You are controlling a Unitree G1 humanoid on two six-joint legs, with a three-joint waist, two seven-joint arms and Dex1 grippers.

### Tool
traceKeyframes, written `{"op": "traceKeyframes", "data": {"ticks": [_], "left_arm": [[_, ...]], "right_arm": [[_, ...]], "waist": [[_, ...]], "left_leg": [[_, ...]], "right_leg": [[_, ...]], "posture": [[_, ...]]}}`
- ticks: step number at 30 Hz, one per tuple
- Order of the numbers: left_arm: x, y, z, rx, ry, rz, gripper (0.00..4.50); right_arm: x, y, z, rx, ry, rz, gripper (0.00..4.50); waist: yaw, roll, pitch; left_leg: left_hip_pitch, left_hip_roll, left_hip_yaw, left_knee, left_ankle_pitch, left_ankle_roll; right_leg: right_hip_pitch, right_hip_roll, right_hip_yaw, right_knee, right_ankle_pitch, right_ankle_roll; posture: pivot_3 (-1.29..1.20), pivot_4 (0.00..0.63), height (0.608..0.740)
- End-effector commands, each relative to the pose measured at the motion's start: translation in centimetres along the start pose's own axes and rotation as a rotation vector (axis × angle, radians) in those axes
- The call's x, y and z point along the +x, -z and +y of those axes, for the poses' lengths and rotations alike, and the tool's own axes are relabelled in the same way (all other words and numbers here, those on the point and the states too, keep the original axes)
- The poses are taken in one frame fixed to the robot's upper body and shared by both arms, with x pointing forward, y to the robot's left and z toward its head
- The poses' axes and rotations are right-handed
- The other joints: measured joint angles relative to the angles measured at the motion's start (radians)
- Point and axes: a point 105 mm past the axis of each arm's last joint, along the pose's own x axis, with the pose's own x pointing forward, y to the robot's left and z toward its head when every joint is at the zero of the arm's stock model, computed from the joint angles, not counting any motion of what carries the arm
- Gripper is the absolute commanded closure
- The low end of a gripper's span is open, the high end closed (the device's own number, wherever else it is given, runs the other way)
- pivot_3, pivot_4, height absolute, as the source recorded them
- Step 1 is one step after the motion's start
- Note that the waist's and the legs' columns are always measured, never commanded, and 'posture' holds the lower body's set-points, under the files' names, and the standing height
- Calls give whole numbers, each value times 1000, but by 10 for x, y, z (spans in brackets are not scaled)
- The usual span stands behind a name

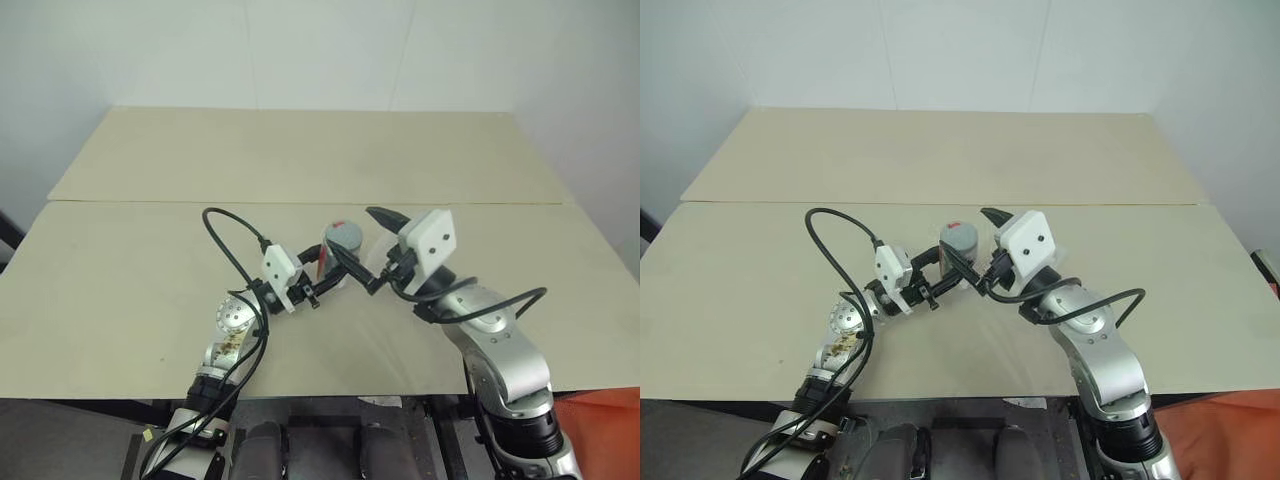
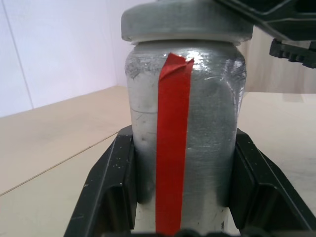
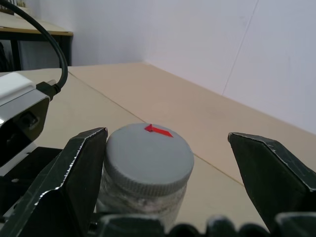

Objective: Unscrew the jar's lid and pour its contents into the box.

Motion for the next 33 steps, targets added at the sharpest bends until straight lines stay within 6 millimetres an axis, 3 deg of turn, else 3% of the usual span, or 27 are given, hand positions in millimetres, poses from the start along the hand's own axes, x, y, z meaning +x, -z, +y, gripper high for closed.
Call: {"op": "traceKeyframes", "data": {"ticks": [1, 13, 17, 23, 33], "left_arm": [[0, -14, 4, 37, 0, -69, 2526], [1, -13, 4, 41, 8, -77, 2526], [1, -13, 3, 43, 9, -76, 2526], [4, -13, 3, 49, 8, -81, 2526], [6, -14, -3, 50, 13, -90, 2526]], "right_arm": [[-9, -9, -11, -37, 44, -25, 46], [-28, -8, -12, -83, 7, 12, 46], [-29, -19, -2, -66, -61, -30, 46], [-9, -29, 2, -39, -37, -91, 46], [21, -22, 7, -9, -16, -110, 46]], "waist": [[0, 0, 0], [3, 0, 0], [1, 0, 0], [-5, 0, 0], [-7, 0, 0]], "left_leg": [[0, 0, 0, 0, 0, 0], [0, 0, 0, 0, 0, 0], [0, 0, 0, 0, 0, 0], [0, 0, 0, 0, 0, 0], [0, 0, 0, 0, 0, 0]], "right_leg": [[0, 0, 0, 0, 0, 0], [0, 0, 0, 0, 0, 0], [0, 0, 0, 0, 0, 0], [0, 0, 0, 0, 0, 0], [0, 0, 0, 0, 0, 0]], "posture": [[0, 150, 740], [0, 150, 740], [0, 150, 740], [0, 150, 740], [0, 150, 740]]}}
